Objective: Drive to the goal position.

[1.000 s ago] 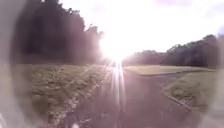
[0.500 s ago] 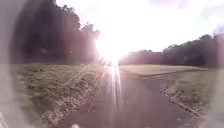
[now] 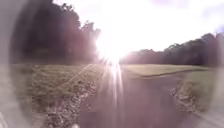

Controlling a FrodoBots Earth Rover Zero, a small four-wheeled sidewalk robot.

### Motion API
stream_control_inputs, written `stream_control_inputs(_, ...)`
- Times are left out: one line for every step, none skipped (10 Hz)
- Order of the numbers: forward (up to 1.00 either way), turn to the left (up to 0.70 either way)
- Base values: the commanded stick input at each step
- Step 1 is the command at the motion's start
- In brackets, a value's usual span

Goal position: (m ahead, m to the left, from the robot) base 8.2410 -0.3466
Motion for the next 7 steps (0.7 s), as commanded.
stream_control_inputs(0.85, 0.0)
stream_control_inputs(0.85, 0.0)
stream_control_inputs(0.85, 0.0)
stream_control_inputs(0.85, -0.01)
stream_control_inputs(0.85, -0.34)
stream_control_inputs(0.85, -0.34)
stream_control_inputs(0.85, -0.34)
